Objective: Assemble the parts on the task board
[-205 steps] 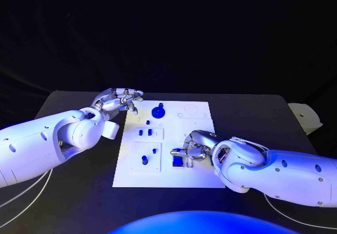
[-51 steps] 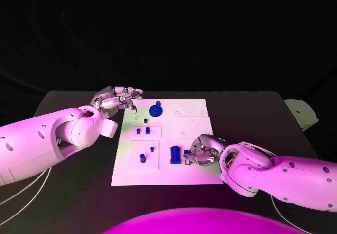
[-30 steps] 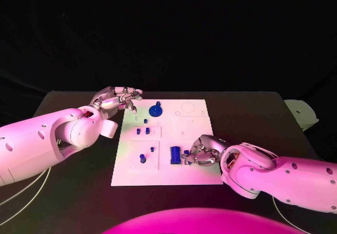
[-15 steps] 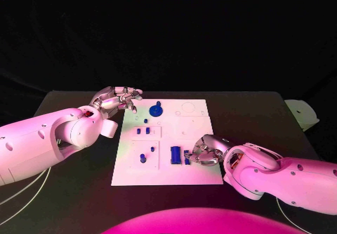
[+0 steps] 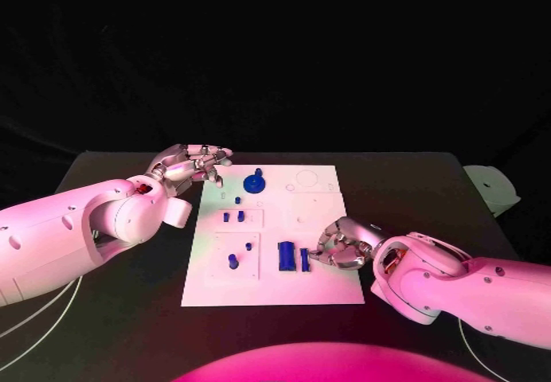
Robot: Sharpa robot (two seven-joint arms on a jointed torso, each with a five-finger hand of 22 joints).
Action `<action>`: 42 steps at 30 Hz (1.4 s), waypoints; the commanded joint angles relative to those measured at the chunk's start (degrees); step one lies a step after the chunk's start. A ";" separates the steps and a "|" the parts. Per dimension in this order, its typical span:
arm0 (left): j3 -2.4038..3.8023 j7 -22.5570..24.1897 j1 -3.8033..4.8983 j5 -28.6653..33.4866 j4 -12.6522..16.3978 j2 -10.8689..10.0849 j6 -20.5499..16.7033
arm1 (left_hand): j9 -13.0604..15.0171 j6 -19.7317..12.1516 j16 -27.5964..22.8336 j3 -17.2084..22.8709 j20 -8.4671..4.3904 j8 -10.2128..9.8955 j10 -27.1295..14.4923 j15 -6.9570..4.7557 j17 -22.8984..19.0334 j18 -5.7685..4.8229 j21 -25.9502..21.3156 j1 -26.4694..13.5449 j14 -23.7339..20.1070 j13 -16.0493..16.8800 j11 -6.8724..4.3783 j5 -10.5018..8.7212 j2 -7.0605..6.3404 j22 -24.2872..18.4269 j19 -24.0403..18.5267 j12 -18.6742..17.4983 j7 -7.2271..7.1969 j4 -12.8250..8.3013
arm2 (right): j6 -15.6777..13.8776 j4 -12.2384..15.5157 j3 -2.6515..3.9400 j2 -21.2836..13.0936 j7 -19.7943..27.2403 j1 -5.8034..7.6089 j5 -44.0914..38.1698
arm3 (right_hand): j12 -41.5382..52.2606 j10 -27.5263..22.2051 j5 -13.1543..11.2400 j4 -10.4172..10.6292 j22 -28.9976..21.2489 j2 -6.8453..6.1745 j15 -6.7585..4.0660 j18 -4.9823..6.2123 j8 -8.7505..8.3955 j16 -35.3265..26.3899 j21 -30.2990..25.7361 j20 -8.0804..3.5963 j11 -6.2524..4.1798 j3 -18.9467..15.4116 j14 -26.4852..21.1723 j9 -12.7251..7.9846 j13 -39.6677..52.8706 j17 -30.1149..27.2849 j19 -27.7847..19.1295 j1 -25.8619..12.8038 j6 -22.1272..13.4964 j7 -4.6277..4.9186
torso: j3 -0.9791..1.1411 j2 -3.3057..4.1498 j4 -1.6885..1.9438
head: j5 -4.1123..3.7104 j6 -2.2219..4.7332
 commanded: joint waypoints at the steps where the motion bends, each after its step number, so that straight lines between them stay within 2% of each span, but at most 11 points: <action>1: 0.03 2.42 -0.22 0.09 -0.70 0.41 0.73 | -0.08 -0.49 -0.11 -1.45 0.54 0.48 -0.35 0.04 0.07 0.34 -0.55 -1.71 -0.57 -0.03 -0.06 -0.34 -1.25 -0.28 -0.16 0.51 -0.04 0.88 | -6.41 -2.89 0.17 -0.05 19.74 2.13 17.09 | -3.99 -0.30 0.58 -0.69 12.88 0.48 0.70 0.74 -1.26 -1.53 -4.95 0.79 0.68 0.54 3.47 -0.52 7.82 3.68 3.35 2.52 -1.35 0.58 | -0.24 -0.89 -0.43 | -0.28 1.00; 10: 0.03 5.98 -1.34 3.21 -4.60 2.12 -0.49 | 0.01 -1.58 -18.51 -5.32 1.99 2.40 0.91 1.07 -7.18 0.38 -14.42 0.02 -5.62 -4.22 0.17 -0.67 -2.25 -9.50 -3.99 -3.24 -0.53 2.87 | -2.57 -15.02 0.22 3.04 37.77 7.27 44.20 | -48.53 -23.69 -2.67 -2.46 -11.14 -0.24 3.30 9.52 -5.37 -36.01 -63.07 3.42 3.47 2.67 -12.63 -2.17 -21.83 -36.89 -17.60 8.93 -5.44 3.53 | -1.14 -3.53 -0.88 | -0.64 4.66; 29: 0.27 13.25 -4.13 10.35 -20.87 11.49 -5.43 | -5.69 -5.43 -51.44 -9.48 9.79 0.23 -3.23 8.17 -17.53 -0.57 -41.45 2.16 -17.33 -14.40 4.21 -0.71 -1.41 -30.47 -13.87 -21.72 -2.11 4.25 | 9.89 -42.85 1.33 18.47 48.78 9.38 64.79 | -76.53 -22.47 -6.07 -5.92 -50.65 1.28 10.30 9.72 -13.53 -74.78 -83.95 10.86 8.42 6.93 -24.17 -9.73 -67.44 -57.27 -27.56 9.25 -4.08 6.16 | -0.89 -7.08 -0.32 | 1.33 11.01; 30: 0.18 10.19 -4.03 8.62 -20.25 10.88 -3.75 | -24.66 -51.39 -63.89 -31.93 -6.88 -9.98 -56.20 -2.38 -29.29 -10.19 -44.98 -21.91 -62.13 -18.00 -6.66 -15.09 9.08 -34.89 -61.93 -25.28 -10.74 -9.42 | 5.34 -41.95 1.33 17.97 45.33 9.56 60.95 | -80.27 -41.26 -11.62 -14.30 -74.95 8.94 3.66 -0.82 -23.12 -86.46 -87.46 -2.13 -0.36 -19.90 -42.34 -32.47 -74.90 -74.91 -84.01 -13.13 -54.29 -5.07 | -1.24 -6.74 -0.71 | 0.98 10.84; 31: 0.19 10.21 -4.04 8.61 -20.15 10.86 -3.87 | -24.66 -51.39 -63.89 -31.93 -6.88 -9.98 -56.20 -2.38 -29.29 -10.19 -44.98 -22.77 -62.13 -18.00 -6.66 -15.09 9.08 -34.89 -61.93 -25.28 -10.74 -9.42 | 5.25 -41.84 1.36 17.95 45.37 9.53 61.02 | -80.27 -41.73 -11.62 -14.30 -74.95 8.94 3.66 -0.82 -23.12 -86.46 -87.46 -2.13 -0.36 -19.90 -42.93 -32.47 -74.90 -74.91 -84.01 -14.03 -54.29 -5.07 | -1.18 -6.72 -0.72 | 1.03 10.89; 32: 0.21 10.23 -4.06 8.58 -19.94 10.81 -4.10 | -24.66 -51.39 -63.89 -31.93 -6.88 -9.98 -56.20 -2.38 -29.29 -10.19 -44.98 -24.68 -62.13 -18.00 -6.66 -15.09 9.08 -34.89 -61.93 -25.28 -10.74 -9.42 | 5.05 -41.60 1.41 17.89 45.45 9.47 61.15 | -80.27 -43.25 -11.62 -14.30 -74.95 8.94 3.66 -0.82 -23.12 -86.46 -87.46 -2.13 -0.36 -19.90 -84.05 -32.47 -74.90 -74.91 -84.01 -15.87 -54.29 -5.07 | -1.06 -6.69 -0.75 | 1.15 10.98; 33: 0.23 10.28 -4.09 8.54 -19.63 10.73 -4.46 | -24.66 -51.39 -63.89 -31.93 -6.88 -9.98 -56.20 -2.38 -29.29 -10.19 -44.98 -26.67 -62.13 -18.00 -6.66 -15.09 9.08 -34.89 -61.93 -25.28 -10.74 -9.42 | 4.74 -41.23 1.50 17.81 45.56 9.38 61.36 | -80.27 -83.94 -11.62 -14.30 -74.95 8.94 3.66 -0.82 -23.12 -86.46 -87.46 -2.13 -0.36 -19.90 -84.05 -32.47 -74.90 -74.91 -84.01 -17.15 -54.29 -5.07 | -0.88 -6.64 -0.80 | 1.32 11.12; 37: 0.41 10.58 -4.31 8.23 -17.37 10.20 -7.05 | -24.66 -51.39 -63.89 -31.93 -6.88 -9.98 -56.20 -2.38 -29.29 -10.19 -44.98 -33.94 -62.13 -18.00 -6.66 -15.09 9.08 -34.89 -61.93 -25.28 -10.74 -9.42 | 2.58 -38.65 2.12 17.25 46.39 8.75 62.82 | -80.27 -83.94 -11.62 -14.30 -74.95 8.94 3.66 -0.82 -23.12 -86.46 -87.46 -2.13 -0.36 -19.90 -84.05 -32.47 -74.90 -74.91 -84.01 -24.51 -54.29 -5.07 | 0.39 -6.31 -1.12 | 2.52 12.11; 38: 0.47 10.69 -4.38 8.12 -16.57 10.01 -7.97 | -24.66 -51.39 -63.89 -31.93 -6.88 -9.98 -56.20 -2.38 -29.29 -10.19 -44.98 -35.63 -62.13 -18.00 -6.66 -15.09 9.08 -34.89 -61.93 -25.28 -10.74 -9.42 | 1.81 -37.73 2.34 17.05 46.69 8.52 63.34 | -80.27 -83.94 -11.62 -14.30 -74.95 8.94 3.66 -0.82 -23.12 -86.46 -87.46 -2.13 -0.36 -19.90 -84.05 -32.47 -74.90 -74.91 -84.01 -64.96 -54.29 -5.07 | 0.71 -6.22 -1.21 | 2.83 12.37; 39: 0.58 10.88 -4.52 7.93 -15.16 9.67 -9.60 | -24.66 -51.39 -63.89 -31.93 -6.88 -9.98 -56.20 -2.38 -29.29 -10.19 -44.98 -77.32 -62.13 -18.00 -6.66 -15.09 9.08 -34.89 -61.93 -25.28 -10.74 -9.42 | 0.45 -36.10 2.73 16.69 47.21 8.12 64.27 | -80.27 -83.94 -11.62 -14.30 -74.95 8.94 3.66 -0.82 -23.12 -86.46 -87.46 -2.13 -0.36 -19.90 -84.05 -32.47 -74.90 -74.91 -84.01 -64.96 -54.29 -5.07 | 1.11 -6.12 -1.31 | 3.20 12.67; 42: 0.80 11.27 -4.80 7.54 -12.29 8.99 -12.89 | -24.66 -51.39 -63.89 -31.93 -6.88 -9.98 -56.20 -2.38 -29.29 -10.19 -44.98 -77.32 -62.13 -18.00 -6.66 -15.09 9.08 -34.89 -61.93 -25.28 -10.74 -9.42 | -2.30 -32.81 3.51 15.97 48.26 7.31 66.13 | -80.27 -83.94 -11.62 -14.30 -74.95 8.94 3.66 -0.82 -23.12 -86.46 -87.46 -2.13 -0.36 -19.90 -84.05 -32.47 -74.90 -74.91 -84.01 -64.96 -54.29 -5.07 | 1.47 -6.03 -1.40 | 3.55 12.96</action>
